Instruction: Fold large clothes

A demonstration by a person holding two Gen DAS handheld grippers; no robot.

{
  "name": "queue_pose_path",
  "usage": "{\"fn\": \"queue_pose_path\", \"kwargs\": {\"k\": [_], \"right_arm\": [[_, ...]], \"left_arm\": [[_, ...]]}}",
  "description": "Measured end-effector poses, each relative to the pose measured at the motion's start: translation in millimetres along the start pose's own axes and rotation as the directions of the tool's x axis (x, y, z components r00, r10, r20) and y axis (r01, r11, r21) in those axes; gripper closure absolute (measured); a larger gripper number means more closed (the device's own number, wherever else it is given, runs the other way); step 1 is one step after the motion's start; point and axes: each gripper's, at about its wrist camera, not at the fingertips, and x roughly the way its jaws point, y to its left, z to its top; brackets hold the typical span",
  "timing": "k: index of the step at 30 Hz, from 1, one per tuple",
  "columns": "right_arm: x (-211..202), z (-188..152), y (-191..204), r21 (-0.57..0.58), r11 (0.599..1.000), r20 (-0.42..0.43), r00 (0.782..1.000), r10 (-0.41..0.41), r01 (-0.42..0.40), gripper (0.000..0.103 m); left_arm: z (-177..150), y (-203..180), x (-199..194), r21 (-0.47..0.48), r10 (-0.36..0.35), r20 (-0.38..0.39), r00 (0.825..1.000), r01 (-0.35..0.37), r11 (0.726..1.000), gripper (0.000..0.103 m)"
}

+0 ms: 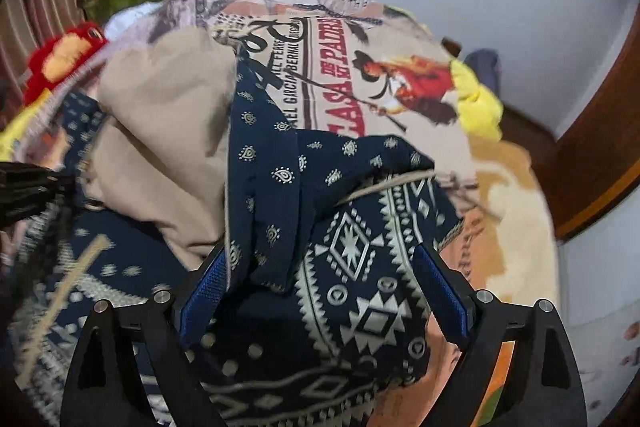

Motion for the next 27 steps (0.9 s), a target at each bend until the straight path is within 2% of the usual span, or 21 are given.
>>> {"fn": "queue_pose_path", "kwargs": {"k": [3, 7, 9, 10, 12, 13, 14, 18, 19, 23, 27], "right_arm": [[-17, 6, -10, 0.034, 0.998, 0.027, 0.998, 0.061, -0.062, 0.013], [-35, 33, -14, 0.051, 0.991, 0.096, 0.988, 0.122, -0.127, 0.013], [-39, 45, -14, 0.063, 0.985, 0.115, 0.982, 0.152, -0.16, 0.013], [-39, 53, -14, 0.071, 0.981, 0.125, 0.977, 0.173, -0.183, 0.013], [-35, 65, -16, 0.091, 0.974, 0.134, 0.971, 0.196, -0.209, 0.013], [-30, 73, -16, 0.106, 0.969, 0.131, 0.969, 0.209, -0.223, 0.013], [-26, 80, -15, 0.114, 0.966, 0.127, 0.967, 0.219, -0.234, 0.013], [4, 105, -8, 0.124, 0.956, 0.099, 0.962, 0.253, -0.265, 0.013], [13, 110, -7, 0.129, 0.955, 0.087, 0.962, 0.258, -0.268, 0.013], [58, 127, 1, 0.149, 0.949, 0.021, 0.96, 0.279, -0.279, 0.017], [95, 134, 4, 0.179, 0.938, -0.045, 0.95, 0.308, -0.296, 0.038]], "left_arm": [[4, -6, -14, 0.04, 0.021, 0.015, 1.0, -0.022, 0.999, 0.097], [15, -11, -36, 0.082, 0.057, 0.068, 0.996, -0.063, 0.995, 0.094], [23, -11, -44, 0.083, 0.049, 0.094, 0.994, -0.057, 0.995, 0.091], [29, -11, -48, 0.083, 0.05, 0.107, 0.993, -0.059, 0.995, 0.085], [43, -8, -52, 0.087, 0.054, 0.137, 0.989, -0.066, 0.994, 0.068], [52, -7, -54, 0.087, 0.061, 0.158, 0.986, -0.075, 0.993, 0.056], [59, -6, -54, 0.084, 0.067, 0.171, 0.983, -0.083, 0.993, 0.05], [84, 3, -42, 0.059, 0.059, 0.176, 0.983, -0.071, 0.996, 0.049], [97, 9, -31, 0.035, 0.053, 0.164, 0.985, -0.06, 0.998, 0.049], [112, 19, 2, -0.019, 0.023, 0.119, 0.993, -0.021, 1.0, 0.049], [127, 22, 34, -0.069, -0.055, 0.07, 0.996, 0.06, 0.996, 0.049]]}}
